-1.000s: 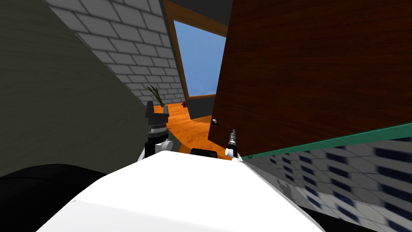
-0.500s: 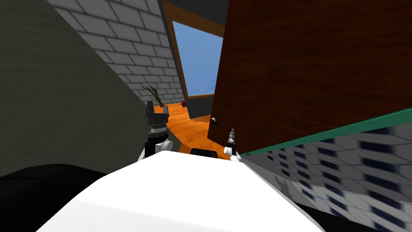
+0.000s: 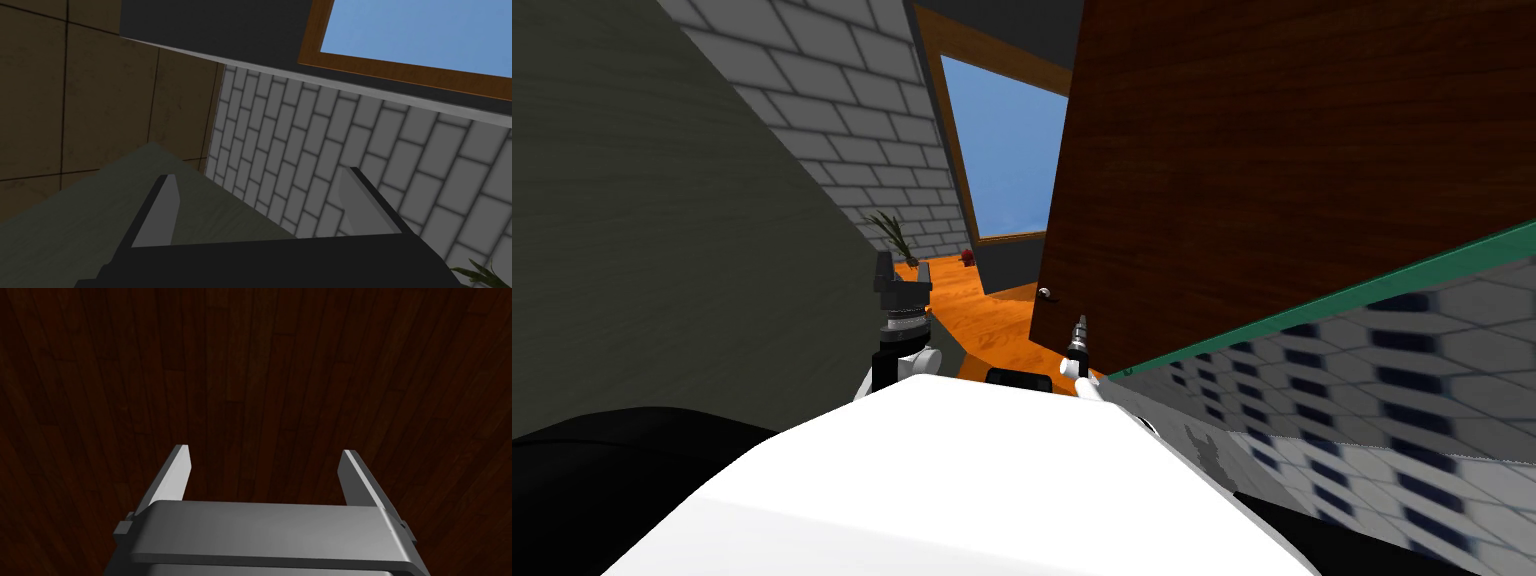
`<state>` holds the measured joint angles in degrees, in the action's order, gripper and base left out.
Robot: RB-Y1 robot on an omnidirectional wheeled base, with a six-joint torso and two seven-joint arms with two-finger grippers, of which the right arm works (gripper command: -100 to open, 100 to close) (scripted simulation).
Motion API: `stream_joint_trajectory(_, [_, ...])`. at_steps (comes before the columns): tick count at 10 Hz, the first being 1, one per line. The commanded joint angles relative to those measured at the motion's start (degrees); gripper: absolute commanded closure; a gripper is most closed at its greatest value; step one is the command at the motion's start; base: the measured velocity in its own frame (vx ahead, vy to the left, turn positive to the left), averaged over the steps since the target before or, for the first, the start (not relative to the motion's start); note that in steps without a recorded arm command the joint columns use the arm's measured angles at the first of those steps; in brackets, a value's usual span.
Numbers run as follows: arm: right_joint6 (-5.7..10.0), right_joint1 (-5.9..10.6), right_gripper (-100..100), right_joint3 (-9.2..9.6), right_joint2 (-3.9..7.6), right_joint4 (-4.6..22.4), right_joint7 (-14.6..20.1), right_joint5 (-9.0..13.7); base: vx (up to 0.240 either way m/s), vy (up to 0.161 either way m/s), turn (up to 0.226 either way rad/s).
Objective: Push the door open
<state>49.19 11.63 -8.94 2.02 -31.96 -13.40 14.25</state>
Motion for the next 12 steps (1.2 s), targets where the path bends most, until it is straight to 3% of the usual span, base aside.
stream_joint_trajectory(1, [0.12, 0.63, -100, 0.13, -1.26, 0.6, -0.3, 0.4, -0.045, 0.172, -0.054])
stream_joint_trajectory(6, [0.83, 2.52, -100, 0.14, -4.16, 2.9, -0.9, 1.1, -0.016, 0.209, -0.027])
stream_joint_trajectory(8, [0.95, 2.83, -100, 0.14, -4.79, 3.2, -1.0, 1.2, -0.017, 0.234, -0.009])
stream_joint_trajectory(9, [0.9, 2.54, -100, 0.16, -4.59, 2.9, -1.0, 1.1, 0.003, 0.12, -0.016])
stream_joint_trajectory(12, [0.91, 2.52, -100, 0.05, -3.56, 2.8, -1.2, 1.3, 0.006, -0.172, 0.022])
